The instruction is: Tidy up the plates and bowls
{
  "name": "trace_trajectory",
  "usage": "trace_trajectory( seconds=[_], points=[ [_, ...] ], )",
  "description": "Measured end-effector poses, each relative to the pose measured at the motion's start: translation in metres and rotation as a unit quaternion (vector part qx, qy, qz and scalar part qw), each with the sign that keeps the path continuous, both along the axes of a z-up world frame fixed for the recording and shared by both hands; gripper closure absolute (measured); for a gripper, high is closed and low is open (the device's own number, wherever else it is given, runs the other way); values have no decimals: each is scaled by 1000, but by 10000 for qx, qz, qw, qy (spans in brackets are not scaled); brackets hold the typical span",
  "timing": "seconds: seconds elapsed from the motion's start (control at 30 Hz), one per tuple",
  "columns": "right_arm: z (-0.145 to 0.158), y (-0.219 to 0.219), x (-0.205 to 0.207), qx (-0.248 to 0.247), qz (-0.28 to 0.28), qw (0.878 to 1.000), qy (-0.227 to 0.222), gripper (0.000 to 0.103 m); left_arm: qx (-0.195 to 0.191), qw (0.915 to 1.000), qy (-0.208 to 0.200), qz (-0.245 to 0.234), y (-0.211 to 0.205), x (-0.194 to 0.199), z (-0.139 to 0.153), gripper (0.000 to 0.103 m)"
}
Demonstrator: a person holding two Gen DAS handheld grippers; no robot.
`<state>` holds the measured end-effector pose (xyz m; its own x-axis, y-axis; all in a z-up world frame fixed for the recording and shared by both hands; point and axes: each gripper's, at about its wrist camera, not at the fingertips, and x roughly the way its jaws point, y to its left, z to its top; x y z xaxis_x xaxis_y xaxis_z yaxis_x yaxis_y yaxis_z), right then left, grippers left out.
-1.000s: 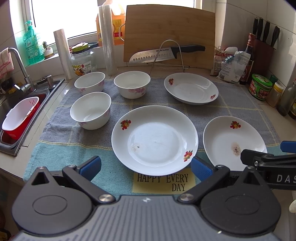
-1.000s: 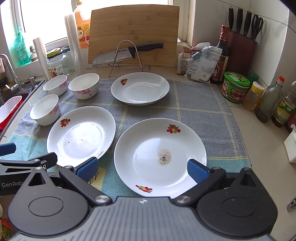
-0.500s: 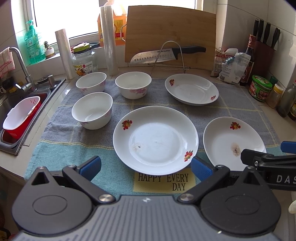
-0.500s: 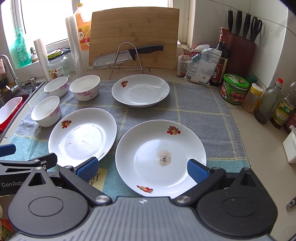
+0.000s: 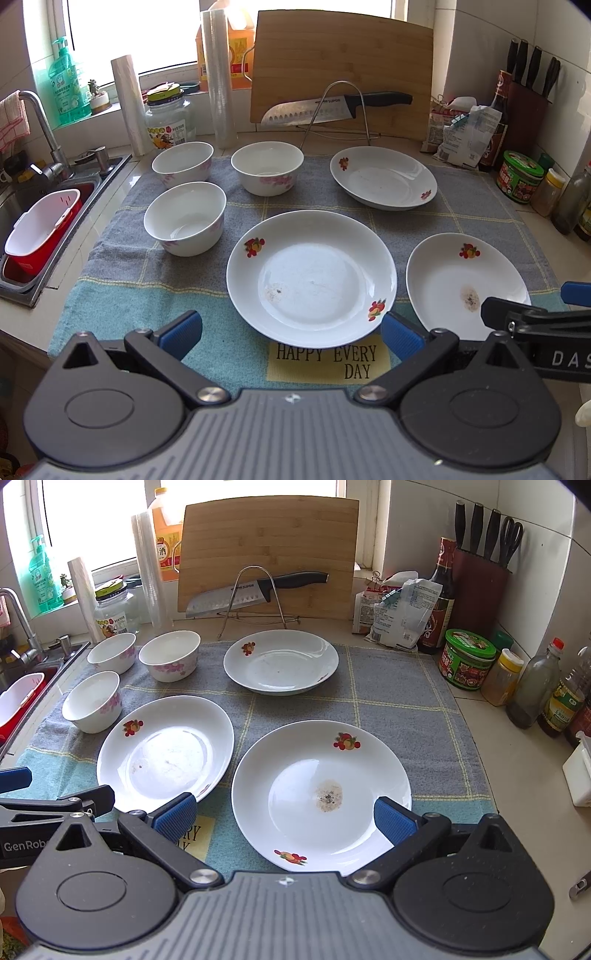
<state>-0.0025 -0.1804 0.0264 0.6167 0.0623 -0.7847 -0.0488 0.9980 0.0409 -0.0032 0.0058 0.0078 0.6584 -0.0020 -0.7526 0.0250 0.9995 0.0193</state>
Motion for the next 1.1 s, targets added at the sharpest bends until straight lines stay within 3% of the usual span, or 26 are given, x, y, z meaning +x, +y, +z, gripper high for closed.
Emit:
trace_trajectory(
  seconds=[1.1],
  points=[
    [6,12,-9,-127,-121,9997,-171,0,-241,9993,-52,-282,16,3,1,1]
  ],
)
